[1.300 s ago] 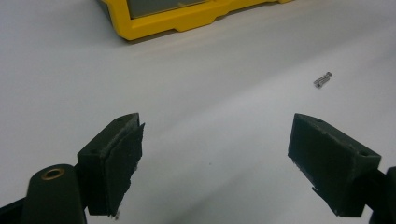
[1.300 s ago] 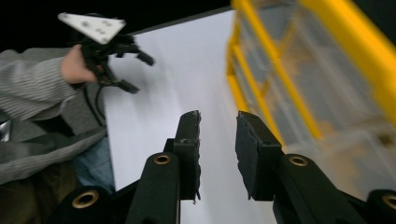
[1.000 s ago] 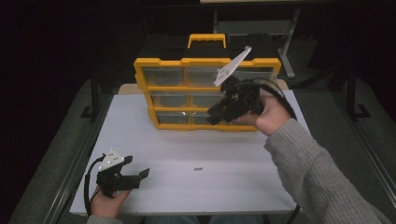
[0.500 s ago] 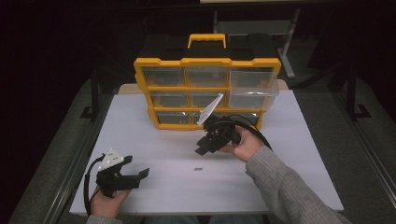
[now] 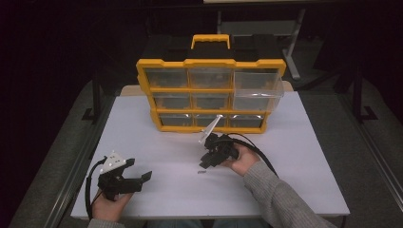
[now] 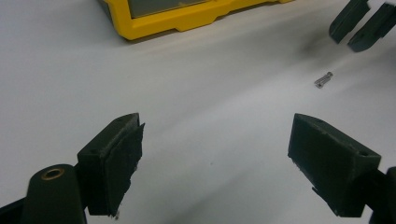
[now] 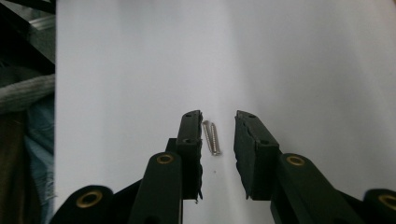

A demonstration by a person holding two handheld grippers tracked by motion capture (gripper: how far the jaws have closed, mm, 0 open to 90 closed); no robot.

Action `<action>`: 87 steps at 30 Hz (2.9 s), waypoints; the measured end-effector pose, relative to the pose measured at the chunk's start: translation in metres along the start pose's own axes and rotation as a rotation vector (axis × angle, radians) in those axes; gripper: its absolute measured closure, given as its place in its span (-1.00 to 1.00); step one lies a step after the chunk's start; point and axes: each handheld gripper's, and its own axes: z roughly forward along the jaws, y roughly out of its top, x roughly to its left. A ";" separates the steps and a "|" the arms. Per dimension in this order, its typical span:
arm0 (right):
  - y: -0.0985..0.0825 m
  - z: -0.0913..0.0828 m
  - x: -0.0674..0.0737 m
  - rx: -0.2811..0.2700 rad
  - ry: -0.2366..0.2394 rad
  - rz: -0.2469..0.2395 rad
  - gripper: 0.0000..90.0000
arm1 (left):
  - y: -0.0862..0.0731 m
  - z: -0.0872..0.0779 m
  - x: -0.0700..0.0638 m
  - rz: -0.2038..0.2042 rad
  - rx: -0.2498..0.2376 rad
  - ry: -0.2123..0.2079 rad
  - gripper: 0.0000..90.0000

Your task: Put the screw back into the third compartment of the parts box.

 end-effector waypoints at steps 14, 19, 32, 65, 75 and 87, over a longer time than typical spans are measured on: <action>-0.006 0.025 -0.003 0.024 0.000 -0.006 0.70 | 0.000 0.000 0.000 -0.001 0.002 -0.001 -0.62; -0.006 0.028 -0.003 0.027 0.002 -0.009 0.71 | 0.000 -0.001 0.001 0.001 0.005 -0.001 -0.62; -0.004 0.032 -0.003 0.037 -0.015 -0.036 0.74 | 0.000 -0.001 0.002 0.005 -0.004 0.000 -0.62; 0.015 -0.019 0.019 0.023 0.027 -0.045 0.92 | 0.000 0.000 -0.001 0.000 0.000 0.000 -0.62; 0.041 -0.073 0.037 -0.025 0.053 -0.095 0.92 | 0.000 0.000 -0.001 0.000 -0.007 -0.001 -0.62; 0.068 -0.153 0.043 -0.084 -0.008 -0.105 0.92 | 0.001 -0.001 0.000 0.002 -0.004 0.004 -0.62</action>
